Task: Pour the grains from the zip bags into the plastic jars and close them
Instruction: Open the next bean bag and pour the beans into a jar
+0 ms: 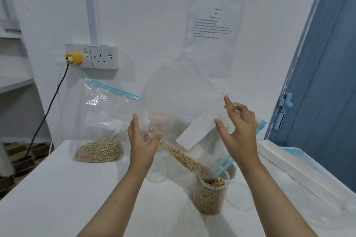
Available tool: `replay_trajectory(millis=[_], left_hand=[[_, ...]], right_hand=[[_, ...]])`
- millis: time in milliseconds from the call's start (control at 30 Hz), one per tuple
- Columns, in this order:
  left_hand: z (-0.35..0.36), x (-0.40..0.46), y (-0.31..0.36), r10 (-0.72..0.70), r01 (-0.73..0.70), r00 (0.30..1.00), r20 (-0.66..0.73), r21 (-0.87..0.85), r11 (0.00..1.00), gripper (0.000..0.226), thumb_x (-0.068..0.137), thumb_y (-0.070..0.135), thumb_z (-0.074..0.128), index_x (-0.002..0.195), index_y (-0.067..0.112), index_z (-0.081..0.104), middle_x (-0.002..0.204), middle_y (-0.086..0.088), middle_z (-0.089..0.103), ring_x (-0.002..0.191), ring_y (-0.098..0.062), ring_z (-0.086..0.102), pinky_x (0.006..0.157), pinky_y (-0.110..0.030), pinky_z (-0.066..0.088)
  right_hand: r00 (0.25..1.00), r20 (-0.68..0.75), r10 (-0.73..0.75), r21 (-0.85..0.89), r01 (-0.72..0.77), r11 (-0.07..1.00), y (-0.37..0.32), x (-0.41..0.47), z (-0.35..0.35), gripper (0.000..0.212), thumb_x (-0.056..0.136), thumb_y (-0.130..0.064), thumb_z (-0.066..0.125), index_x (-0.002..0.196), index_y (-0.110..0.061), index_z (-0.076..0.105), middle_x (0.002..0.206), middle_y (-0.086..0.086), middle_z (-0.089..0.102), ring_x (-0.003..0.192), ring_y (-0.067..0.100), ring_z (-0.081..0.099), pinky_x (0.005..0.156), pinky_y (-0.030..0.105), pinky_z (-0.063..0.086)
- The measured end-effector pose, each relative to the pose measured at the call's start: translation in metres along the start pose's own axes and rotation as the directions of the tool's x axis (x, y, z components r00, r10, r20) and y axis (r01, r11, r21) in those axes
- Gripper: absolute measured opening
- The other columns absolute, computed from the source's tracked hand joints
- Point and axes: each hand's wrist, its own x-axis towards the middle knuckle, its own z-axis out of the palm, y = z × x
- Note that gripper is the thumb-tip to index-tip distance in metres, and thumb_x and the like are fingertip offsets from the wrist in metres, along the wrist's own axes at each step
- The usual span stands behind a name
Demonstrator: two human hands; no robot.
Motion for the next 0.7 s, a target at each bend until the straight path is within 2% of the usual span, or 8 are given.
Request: replay_trajectory(millis=[167,300,533,600,700], left_hand=[[0.0002,-0.0006,0.0039,0.004,-0.004,1.000,-0.007,0.009,1.000,0.091,0.090,0.004,0.068,0.156,0.034,0.013,0.157,0.006,0.014,0.111,0.004,0.055,0.076,0.000,0.044],[-0.0009,-0.0006,0.0050,0.003,-0.003,1.000,-0.013,0.003,1.000,0.091,0.090,0.004,0.068,0.156,0.034,0.014,0.156,0.006,0.015,0.111,0.004,0.056,0.076,-0.002,0.046],[-0.0013,-0.0005,0.0064,-0.015,0.015,1.000,-0.023,-0.005,1.000,0.087,0.092,0.016,0.068,0.156,0.037,0.012,0.157,0.007,0.015,0.109,0.008,0.055,0.077,0.000,0.043],[-0.0012,-0.0009,0.0076,-0.039,0.038,0.999,-0.015,-0.046,0.998,0.087,0.092,0.020,0.067,0.155,0.041,0.011,0.158,0.007,0.017,0.114,0.001,0.056,0.087,-0.007,0.041],[-0.0012,-0.0039,0.0086,-0.063,0.064,0.998,0.011,-0.116,0.991,0.086,0.092,0.023,0.065,0.154,0.044,0.009,0.158,0.003,0.026,0.127,-0.013,0.051,0.104,-0.028,0.037]], right_hand=[[1.000,0.010,0.012,0.016,-0.012,1.000,-0.0039,0.0003,-0.0001,0.062,0.090,-0.047,0.049,0.147,-0.023,0.046,0.127,0.007,0.056,0.116,0.027,0.048,0.102,0.048,0.033],[1.000,0.005,0.015,0.024,-0.015,1.000,-0.0046,0.0006,0.0002,0.061,0.090,-0.044,0.052,0.147,-0.022,0.047,0.126,0.007,0.057,0.115,0.026,0.048,0.101,0.051,0.036],[1.000,0.013,0.017,0.055,-0.018,0.998,-0.0003,0.0023,0.0009,0.063,0.091,-0.049,0.051,0.148,-0.024,0.045,0.127,0.004,0.056,0.117,0.020,0.045,0.101,0.056,0.040],[0.999,0.019,0.029,0.074,-0.031,0.997,-0.0003,0.0014,0.0009,0.062,0.091,-0.050,0.049,0.148,-0.026,0.044,0.128,0.004,0.055,0.118,0.020,0.045,0.103,0.054,0.039],[0.999,0.037,0.040,0.092,-0.043,0.995,-0.0019,-0.0006,-0.0005,0.059,0.092,-0.048,0.045,0.148,-0.032,0.039,0.130,0.003,0.055,0.121,0.023,0.045,0.107,0.040,0.031]])
